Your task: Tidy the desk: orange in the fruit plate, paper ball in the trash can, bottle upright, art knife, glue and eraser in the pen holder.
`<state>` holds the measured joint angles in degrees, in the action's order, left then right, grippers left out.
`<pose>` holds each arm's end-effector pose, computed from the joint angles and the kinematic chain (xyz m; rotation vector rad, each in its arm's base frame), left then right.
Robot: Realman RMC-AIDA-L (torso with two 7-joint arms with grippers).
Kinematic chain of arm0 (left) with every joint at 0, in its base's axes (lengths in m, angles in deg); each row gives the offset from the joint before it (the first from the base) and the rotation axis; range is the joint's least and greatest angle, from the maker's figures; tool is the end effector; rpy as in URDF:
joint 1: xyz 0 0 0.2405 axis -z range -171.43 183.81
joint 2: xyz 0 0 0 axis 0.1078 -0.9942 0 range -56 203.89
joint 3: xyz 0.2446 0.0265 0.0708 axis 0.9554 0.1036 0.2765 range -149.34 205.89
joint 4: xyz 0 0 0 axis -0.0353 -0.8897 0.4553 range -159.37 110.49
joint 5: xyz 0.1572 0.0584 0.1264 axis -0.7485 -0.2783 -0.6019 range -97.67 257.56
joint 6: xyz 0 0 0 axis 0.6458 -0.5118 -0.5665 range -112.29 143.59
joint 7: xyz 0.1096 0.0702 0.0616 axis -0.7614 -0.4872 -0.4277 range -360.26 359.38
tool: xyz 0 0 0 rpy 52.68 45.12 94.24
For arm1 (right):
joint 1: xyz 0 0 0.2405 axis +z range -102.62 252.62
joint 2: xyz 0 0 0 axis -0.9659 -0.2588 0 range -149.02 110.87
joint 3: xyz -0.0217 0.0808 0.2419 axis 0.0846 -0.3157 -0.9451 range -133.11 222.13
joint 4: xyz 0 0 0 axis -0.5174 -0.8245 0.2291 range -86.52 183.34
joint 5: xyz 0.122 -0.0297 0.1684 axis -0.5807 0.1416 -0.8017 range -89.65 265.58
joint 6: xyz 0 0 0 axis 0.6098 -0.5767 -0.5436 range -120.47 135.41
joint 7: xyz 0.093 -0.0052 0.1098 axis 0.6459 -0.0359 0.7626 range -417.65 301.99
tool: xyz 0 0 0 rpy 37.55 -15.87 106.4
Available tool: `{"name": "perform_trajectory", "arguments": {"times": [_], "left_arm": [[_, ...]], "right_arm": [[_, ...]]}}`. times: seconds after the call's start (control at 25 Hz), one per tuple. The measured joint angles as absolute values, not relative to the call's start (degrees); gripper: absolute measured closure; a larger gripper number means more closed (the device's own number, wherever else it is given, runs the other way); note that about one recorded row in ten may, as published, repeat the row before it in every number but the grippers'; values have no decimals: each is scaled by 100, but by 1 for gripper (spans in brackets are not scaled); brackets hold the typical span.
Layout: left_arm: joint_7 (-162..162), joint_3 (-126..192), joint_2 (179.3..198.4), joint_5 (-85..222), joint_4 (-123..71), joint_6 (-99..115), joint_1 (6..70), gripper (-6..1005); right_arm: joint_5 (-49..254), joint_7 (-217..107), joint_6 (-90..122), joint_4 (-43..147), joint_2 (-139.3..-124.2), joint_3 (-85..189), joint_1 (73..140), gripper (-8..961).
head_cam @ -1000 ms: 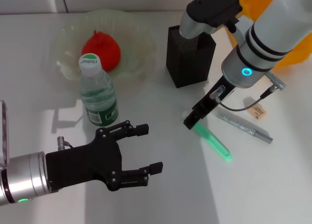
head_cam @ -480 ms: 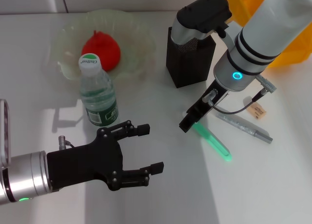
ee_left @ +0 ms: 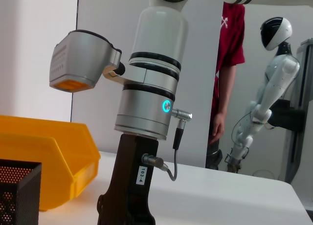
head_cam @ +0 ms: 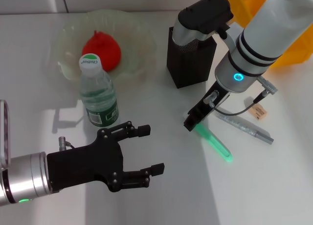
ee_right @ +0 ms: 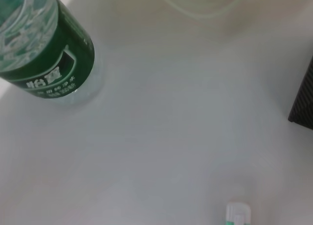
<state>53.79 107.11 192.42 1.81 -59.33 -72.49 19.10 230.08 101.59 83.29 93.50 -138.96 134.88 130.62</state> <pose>-0.2664 0.2370 -0.0538 -2.7672 -0.2858 -0.9638 0.1453 0.3812 -0.0871 -2.6010 1.0835 -0.6462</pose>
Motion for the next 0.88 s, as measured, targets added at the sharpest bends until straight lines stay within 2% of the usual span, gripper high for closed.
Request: {"name": "perform_trajectory", "arguments": {"times": [0.68,0.88], "left_arm": [[5379,10681,19231,181,-5935,-7281,1911,153],[5379,10677,19225,181,-5939,-7282,1916,153]], "right_arm": [[23006,10155,8292,9228,-13896,13595,13086,564],[23006,10146,8291,9312,-13896,13593,13041,778]]}}
